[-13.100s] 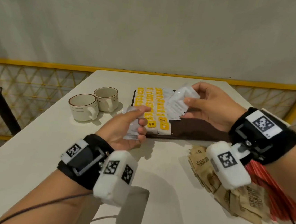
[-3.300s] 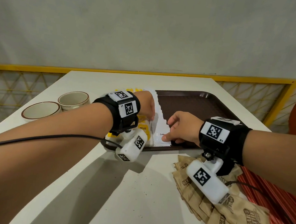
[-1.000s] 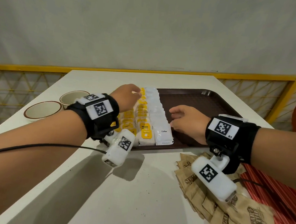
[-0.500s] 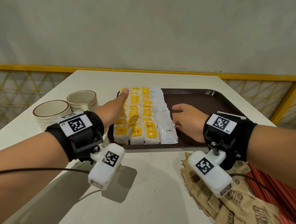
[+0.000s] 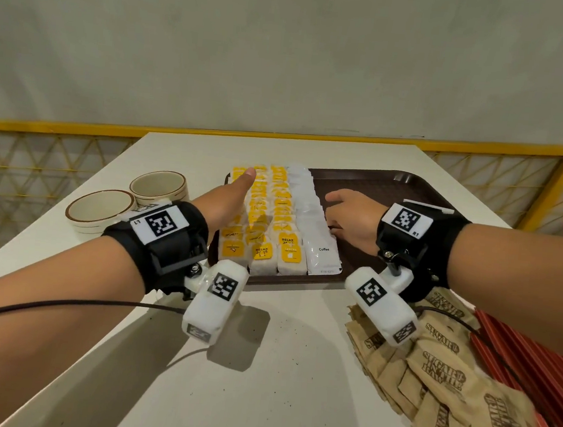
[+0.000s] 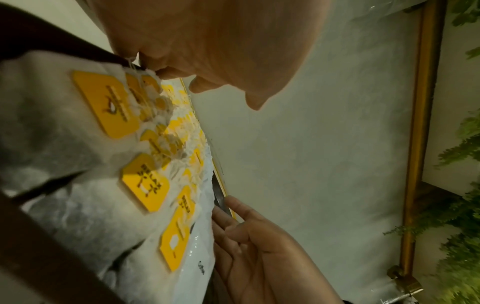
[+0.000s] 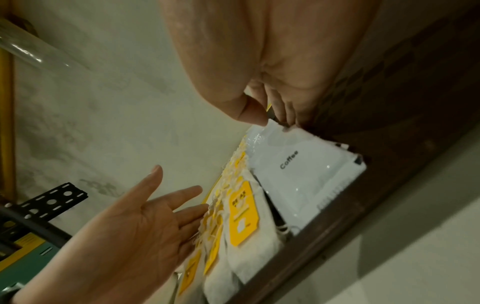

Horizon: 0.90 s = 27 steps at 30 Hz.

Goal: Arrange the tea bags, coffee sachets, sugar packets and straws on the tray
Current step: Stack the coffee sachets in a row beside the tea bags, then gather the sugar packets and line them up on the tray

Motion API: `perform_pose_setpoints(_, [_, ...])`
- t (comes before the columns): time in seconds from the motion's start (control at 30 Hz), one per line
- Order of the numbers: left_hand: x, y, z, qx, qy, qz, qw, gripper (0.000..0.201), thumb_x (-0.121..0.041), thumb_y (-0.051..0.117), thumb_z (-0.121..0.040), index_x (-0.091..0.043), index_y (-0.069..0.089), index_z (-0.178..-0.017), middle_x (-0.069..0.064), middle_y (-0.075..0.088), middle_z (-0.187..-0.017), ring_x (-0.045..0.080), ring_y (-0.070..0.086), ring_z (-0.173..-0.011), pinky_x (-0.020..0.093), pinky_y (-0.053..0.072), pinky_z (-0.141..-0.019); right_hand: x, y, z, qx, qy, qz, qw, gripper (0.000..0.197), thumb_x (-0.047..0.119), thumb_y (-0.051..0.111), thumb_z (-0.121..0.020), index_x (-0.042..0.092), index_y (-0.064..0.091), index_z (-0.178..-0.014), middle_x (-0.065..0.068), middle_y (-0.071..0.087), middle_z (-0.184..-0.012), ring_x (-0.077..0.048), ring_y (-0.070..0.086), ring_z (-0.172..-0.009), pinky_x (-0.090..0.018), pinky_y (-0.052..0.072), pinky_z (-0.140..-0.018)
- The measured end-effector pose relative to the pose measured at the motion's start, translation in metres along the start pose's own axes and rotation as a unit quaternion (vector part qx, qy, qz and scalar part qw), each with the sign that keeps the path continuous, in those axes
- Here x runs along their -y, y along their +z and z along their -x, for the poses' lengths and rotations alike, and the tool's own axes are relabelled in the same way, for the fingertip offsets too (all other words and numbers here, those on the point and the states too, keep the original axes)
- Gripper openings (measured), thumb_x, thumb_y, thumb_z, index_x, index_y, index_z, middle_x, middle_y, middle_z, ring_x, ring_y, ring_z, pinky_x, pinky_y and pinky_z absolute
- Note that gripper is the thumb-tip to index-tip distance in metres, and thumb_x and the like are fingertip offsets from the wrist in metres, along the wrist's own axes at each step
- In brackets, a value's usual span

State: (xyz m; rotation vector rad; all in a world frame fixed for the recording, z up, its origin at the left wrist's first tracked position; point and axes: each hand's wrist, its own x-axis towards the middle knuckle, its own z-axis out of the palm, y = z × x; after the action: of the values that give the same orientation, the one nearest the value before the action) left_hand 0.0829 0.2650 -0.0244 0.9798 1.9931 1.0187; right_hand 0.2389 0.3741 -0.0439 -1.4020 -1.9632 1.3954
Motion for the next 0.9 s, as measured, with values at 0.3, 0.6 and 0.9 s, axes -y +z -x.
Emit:
perform_pose_setpoints(0.3, [-0.015, -0.002, 0.037, -0.01, 0.125, -0.01, 0.992, 0.053, -0.043, 0.04, -0.099, -0.016, 0.038, -0.144, 0.0, 0.042, -0.146, 0.016, 0.04, -0.132, 0.03, 0.03, -0.106, 0.018, -0.051, 0.062, 0.081, -0.074, 0.089, 0.99, 0.047, 0.004, 0.059, -0.089, 0.015, 0.048, -0.134, 0.001, 0.055, -0.123, -0.013, 0.055, -0.114, -0.031, 0.047, -0.096])
perform_pose_setpoints(0.6, [-0.001, 0.081, 0.099, 0.22, 0.218, -0.288, 0.906, 0.05, -0.042, 0.072, -0.078, -0.023, 0.06, -0.123, -0.01, 0.062, -0.105, 0.007, 0.057, -0.09, 0.021, 0.046, -0.084, -0.03, -0.088, 0.159, 0.255, -0.064, 0.531, 0.805, 0.095, 0.036, 0.085, -0.065, 0.031, 0.03, -0.142, 0.013, 0.044, -0.133, -0.006, 0.047, -0.12, -0.027, 0.043, -0.102])
perform_pose_setpoints(0.9, [-0.008, 0.101, 0.091, 0.211, 0.16, -0.22, 0.939, 0.051, -0.019, 0.08, -0.074, -0.021, 0.053, -0.117, -0.004, 0.051, -0.09, 0.015, 0.06, -0.065, 0.031, 0.057, -0.065, -0.044, -0.073, 0.126, 0.194, -0.125, 0.472, 0.851, 0.089, 0.027, 0.086, -0.064, 0.02, 0.04, -0.14, 0.005, 0.052, -0.124, -0.012, 0.052, -0.113, -0.027, 0.043, -0.099])
